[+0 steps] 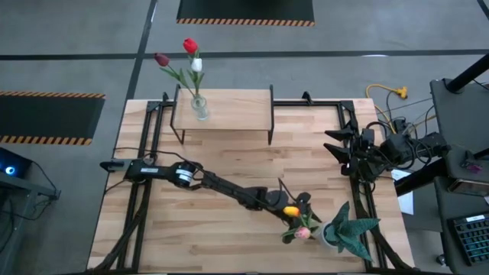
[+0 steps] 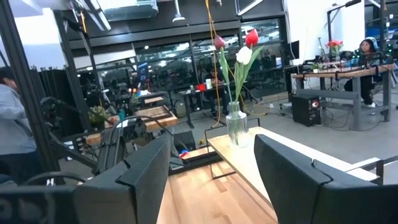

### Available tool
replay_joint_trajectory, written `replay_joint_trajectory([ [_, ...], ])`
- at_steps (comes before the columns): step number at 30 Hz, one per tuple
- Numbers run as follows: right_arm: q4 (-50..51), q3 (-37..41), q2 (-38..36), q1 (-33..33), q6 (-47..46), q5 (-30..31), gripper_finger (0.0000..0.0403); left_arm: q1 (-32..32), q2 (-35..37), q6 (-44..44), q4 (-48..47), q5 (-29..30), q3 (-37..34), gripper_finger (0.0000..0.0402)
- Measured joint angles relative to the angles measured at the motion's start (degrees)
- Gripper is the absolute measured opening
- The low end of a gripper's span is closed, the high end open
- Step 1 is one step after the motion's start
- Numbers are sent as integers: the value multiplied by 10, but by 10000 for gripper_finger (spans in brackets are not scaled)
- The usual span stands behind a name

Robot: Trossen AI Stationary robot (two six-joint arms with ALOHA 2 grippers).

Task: Pick and place flowers into a vace then onto a shelf
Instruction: Put the transparent vase on the shelf

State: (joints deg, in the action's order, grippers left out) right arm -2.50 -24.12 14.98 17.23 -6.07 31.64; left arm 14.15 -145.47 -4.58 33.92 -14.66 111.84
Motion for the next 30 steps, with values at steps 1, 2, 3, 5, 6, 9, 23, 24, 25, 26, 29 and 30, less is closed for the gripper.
replay_joint_trajectory([
  [1,0,0,0,0,1,0,224,0,0,0,0,1,-1,290],
  [2,0,0,0,0,1,0,224,0,0,0,0,1,-3,287],
  [3,0,0,0,0,1,0,224,0,0,0,1,1,-5,282],
  [5,0,0,0,0,2,0,224,0,0,-4,1,1,-8,267],
  [6,0,0,0,0,2,0,224,0,0,-4,1,1,-9,258],
  [9,0,0,0,0,3,0,224,0,0,-4,0,1,-6,222],
  [23,1,0,0,0,3,0,224,-6,7,13,-5,0,-5,180],
  [24,1,0,0,0,2,0,224,-9,10,13,-9,0,-5,180],
  [25,1,0,0,0,2,0,224,-12,14,13,-12,0,-5,180],
  [26,1,0,0,0,2,0,224,-15,22,13,-25,0,-5,180],
  [29,1,0,0,0,9,0,224,-26,44,13,-79,1,-5,180],
  [30,1,0,0,0,17,0,224,-30,51,13,-98,0,-5,180],
])
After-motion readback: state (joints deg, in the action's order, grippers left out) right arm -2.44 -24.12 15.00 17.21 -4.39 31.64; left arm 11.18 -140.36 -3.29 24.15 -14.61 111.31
